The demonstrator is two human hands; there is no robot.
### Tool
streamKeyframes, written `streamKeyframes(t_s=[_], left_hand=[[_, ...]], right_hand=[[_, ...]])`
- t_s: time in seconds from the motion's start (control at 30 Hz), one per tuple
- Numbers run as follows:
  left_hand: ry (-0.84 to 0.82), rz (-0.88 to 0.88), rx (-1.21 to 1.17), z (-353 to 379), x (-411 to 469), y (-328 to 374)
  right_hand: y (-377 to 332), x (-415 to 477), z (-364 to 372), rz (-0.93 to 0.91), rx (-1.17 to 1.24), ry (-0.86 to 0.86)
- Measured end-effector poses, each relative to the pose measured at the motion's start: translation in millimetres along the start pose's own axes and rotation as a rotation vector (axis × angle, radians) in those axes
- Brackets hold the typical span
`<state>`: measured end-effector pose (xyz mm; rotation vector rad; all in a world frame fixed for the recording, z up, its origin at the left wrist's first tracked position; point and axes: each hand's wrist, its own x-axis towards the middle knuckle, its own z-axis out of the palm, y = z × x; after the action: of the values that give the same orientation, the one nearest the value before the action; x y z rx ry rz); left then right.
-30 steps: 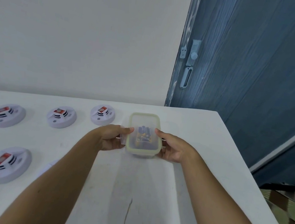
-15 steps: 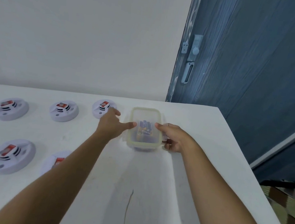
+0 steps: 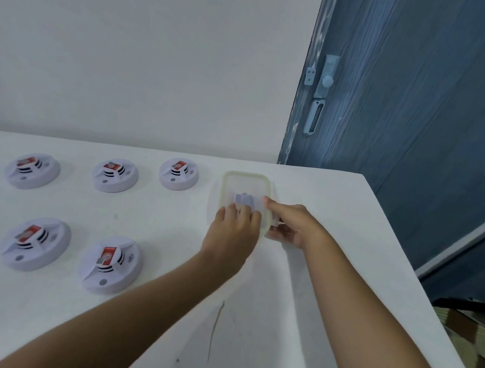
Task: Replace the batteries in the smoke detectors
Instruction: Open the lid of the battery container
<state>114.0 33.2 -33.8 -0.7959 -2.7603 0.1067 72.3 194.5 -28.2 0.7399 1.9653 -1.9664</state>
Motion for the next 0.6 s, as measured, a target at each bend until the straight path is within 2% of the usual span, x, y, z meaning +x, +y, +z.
streamKeyframes(t_s=[0.2, 0.37, 0.6], left_hand=[[0.046, 0.0, 0.168, -23, 4, 10], [-0.052, -0.05, 0.201, -7, 6, 18], [-0.228, -0.128, 0.152, -16, 14, 30]], right_hand=[[2, -1, -15, -0.016, -0.053, -0.034], [2, 0, -17, -0.034, -0.032, -0.022], [4, 3, -24, 0.061, 0.08, -0.112]])
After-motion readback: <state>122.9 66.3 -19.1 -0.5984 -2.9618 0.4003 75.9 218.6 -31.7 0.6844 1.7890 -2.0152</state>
